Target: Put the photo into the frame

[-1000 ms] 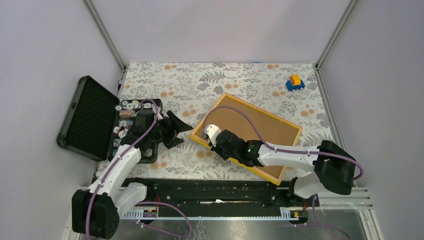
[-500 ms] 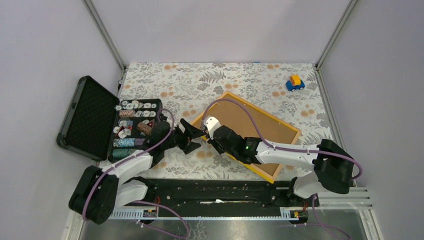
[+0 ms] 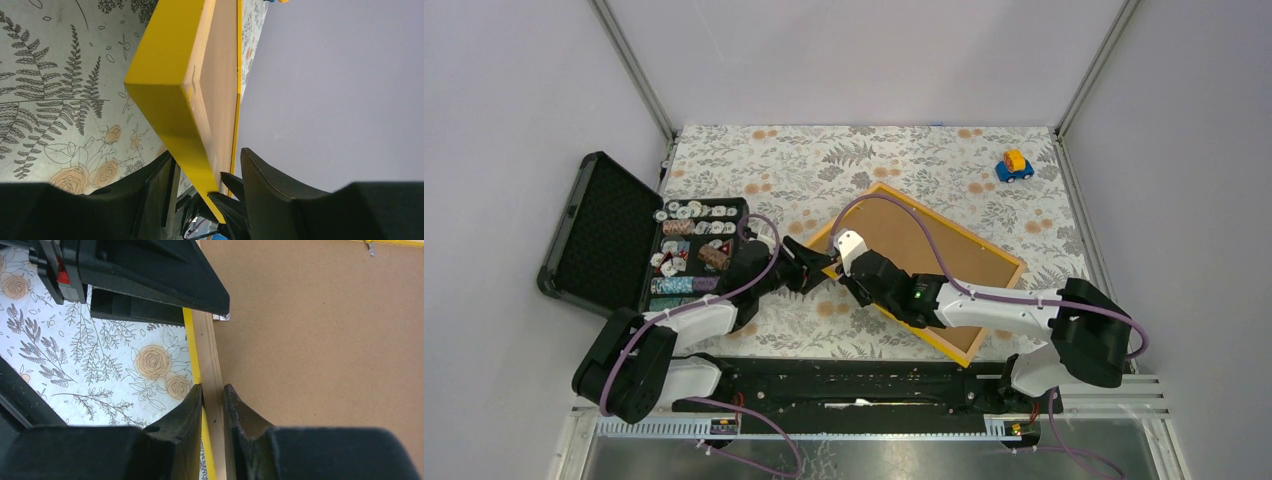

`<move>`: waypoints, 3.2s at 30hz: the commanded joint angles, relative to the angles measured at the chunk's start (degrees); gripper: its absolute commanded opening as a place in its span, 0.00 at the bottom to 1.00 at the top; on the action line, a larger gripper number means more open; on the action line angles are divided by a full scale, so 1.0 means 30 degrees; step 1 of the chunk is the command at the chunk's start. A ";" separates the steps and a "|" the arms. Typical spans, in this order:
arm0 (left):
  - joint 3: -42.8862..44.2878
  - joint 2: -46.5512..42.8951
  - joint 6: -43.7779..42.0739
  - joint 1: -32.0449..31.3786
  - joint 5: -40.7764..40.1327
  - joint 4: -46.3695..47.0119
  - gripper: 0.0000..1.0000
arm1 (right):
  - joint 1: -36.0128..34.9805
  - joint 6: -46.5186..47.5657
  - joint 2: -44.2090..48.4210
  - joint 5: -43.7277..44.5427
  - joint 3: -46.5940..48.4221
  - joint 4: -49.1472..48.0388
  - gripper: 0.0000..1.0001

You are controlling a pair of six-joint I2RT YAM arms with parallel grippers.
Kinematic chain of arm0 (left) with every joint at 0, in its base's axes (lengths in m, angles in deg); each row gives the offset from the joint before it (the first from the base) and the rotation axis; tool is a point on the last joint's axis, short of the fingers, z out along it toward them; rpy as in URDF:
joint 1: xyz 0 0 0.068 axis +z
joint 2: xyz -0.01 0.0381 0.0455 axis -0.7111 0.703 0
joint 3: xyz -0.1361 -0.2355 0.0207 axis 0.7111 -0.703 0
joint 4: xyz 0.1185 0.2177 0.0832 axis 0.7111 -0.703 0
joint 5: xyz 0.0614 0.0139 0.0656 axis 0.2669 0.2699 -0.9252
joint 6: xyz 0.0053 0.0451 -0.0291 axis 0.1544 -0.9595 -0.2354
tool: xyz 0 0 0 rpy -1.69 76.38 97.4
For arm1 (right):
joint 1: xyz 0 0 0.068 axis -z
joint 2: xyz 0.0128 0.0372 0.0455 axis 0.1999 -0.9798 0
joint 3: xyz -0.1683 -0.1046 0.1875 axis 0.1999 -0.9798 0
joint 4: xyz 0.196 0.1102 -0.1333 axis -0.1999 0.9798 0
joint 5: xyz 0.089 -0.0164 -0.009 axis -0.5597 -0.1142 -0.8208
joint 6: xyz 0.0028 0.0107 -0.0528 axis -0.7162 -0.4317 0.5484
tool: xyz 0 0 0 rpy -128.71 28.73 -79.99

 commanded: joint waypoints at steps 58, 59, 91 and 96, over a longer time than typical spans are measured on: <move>1.4248 0.0927 -0.4814 1.0086 0.4518 -1.3642 0.00 | -0.0314 1.2497 1.4446 -0.9150 -0.5485 0.3144 0.97; 1.4482 0.0941 -0.4833 1.0133 0.4530 -1.3756 0.00 | -0.0314 1.2550 1.4030 -0.8646 -0.5547 0.2756 0.96; 1.6018 -0.0259 -0.6524 1.0199 0.1186 -1.5810 0.00 | -0.0484 -0.6580 0.3804 -0.2205 0.8632 0.8741 0.97; 1.5909 -0.0477 -0.6472 1.0156 0.1170 -1.5814 0.00 | -0.1873 -0.4789 -0.0750 0.2154 1.3430 1.2115 0.97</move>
